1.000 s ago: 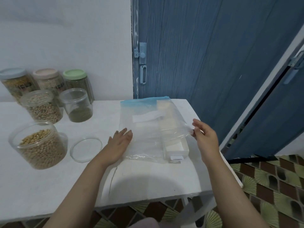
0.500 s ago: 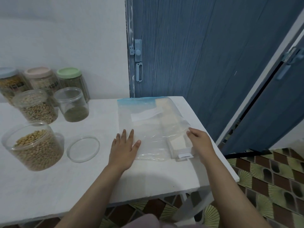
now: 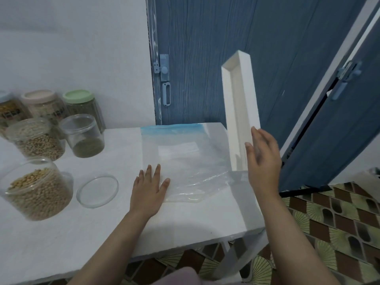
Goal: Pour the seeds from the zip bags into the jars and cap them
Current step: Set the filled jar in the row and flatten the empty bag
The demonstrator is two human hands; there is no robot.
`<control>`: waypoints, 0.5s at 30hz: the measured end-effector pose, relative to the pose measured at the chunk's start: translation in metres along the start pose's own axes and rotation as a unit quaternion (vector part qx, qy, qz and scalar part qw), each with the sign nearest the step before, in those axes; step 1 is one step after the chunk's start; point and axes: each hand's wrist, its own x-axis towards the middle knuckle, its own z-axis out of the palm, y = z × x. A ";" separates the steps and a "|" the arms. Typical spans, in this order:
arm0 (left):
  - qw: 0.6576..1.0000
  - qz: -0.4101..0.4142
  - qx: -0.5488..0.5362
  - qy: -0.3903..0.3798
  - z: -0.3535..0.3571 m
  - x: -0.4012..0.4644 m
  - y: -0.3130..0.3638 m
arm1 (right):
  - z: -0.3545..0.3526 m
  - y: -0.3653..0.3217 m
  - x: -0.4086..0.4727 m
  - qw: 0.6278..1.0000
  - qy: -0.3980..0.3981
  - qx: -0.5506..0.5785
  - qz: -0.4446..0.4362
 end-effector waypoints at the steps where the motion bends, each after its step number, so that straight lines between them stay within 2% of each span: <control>1: 1.000 0.001 -0.004 0.001 0.000 0.000 0.000 | 0.001 -0.006 0.001 1.000 -0.003 0.013 -0.021; 4: 1.000 0.002 -0.012 0.003 0.000 0.000 -0.001 | 0.010 -0.025 0.004 0.995 -0.029 0.091 0.000; 8: 1.000 0.005 -0.017 0.006 0.001 -0.001 -0.002 | 0.044 -0.032 0.003 0.969 -0.143 0.128 0.154; 12: 1.000 0.009 -0.016 0.006 0.000 -0.002 -0.002 | 0.080 -0.018 -0.014 0.949 -0.278 -0.019 0.150; 15: 1.000 0.012 0.003 0.005 0.001 -0.001 -0.002 | 0.090 -0.007 -0.024 0.932 -0.312 -0.119 0.143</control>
